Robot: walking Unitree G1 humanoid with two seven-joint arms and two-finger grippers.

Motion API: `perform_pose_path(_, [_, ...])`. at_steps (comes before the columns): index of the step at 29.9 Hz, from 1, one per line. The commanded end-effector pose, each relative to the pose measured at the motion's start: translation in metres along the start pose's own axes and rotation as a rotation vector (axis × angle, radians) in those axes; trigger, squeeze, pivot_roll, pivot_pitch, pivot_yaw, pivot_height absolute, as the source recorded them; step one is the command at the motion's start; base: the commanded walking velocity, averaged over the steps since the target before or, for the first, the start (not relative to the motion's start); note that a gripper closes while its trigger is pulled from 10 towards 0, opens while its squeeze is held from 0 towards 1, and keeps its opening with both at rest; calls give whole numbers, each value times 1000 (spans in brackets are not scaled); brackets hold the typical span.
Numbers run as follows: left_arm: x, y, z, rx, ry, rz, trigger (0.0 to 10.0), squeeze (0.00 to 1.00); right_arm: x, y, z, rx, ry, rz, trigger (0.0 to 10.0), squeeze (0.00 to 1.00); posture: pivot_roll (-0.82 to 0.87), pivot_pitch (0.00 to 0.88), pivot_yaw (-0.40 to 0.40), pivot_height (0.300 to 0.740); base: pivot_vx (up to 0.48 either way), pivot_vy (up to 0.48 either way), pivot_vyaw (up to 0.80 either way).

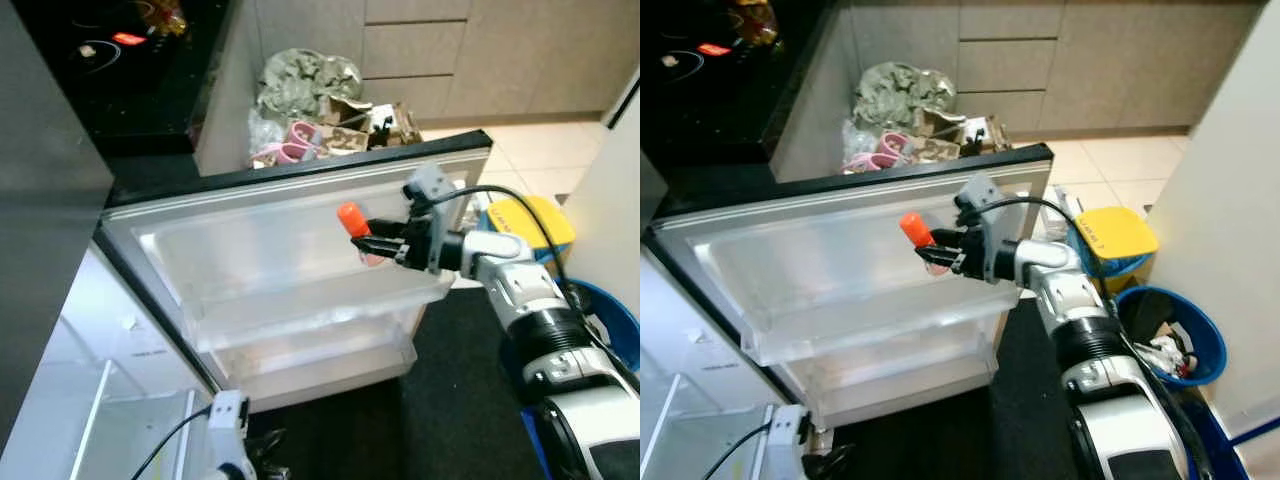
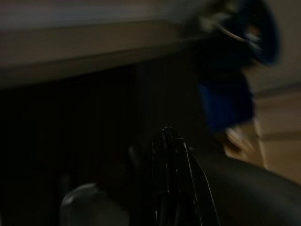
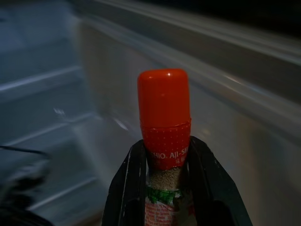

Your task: Restocking fridge

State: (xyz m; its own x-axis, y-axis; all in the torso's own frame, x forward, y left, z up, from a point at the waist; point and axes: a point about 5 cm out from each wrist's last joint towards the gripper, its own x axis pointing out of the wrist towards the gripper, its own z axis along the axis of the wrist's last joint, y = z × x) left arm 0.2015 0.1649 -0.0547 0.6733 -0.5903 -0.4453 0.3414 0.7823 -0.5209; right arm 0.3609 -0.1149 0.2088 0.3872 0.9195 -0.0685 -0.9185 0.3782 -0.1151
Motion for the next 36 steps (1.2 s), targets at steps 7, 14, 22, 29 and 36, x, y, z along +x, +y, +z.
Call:
perform_pose_path(7, [4,-14,25,211,66,-325,10000,0,-28,12,-1,42,-18,145,0,0,-17,117,-2,740,0,0,0])
perform_pose_path(14, [6,-26,62,323,-10,-479,10000,0,-48,20,-14,55,95,192,0,0,-19,110,1,740,0,0,0])
perform_pose_path(22, [-4,-44,98,415,-75,-645,10000,0,-58,48,-28,86,207,323,0,0,-27,102,0,740,0,0,0])
perform_pose_path(29, [-10,-65,143,467,-258,-686,10000,0,-54,53,-42,57,282,287,0,0,-28,97,2,740,0,0,0])
perform_pose_path(36, [-25,-89,173,479,-377,-784,10000,0,-39,70,-52,69,311,324,0,0,-29,99,2,740,0,0,0])
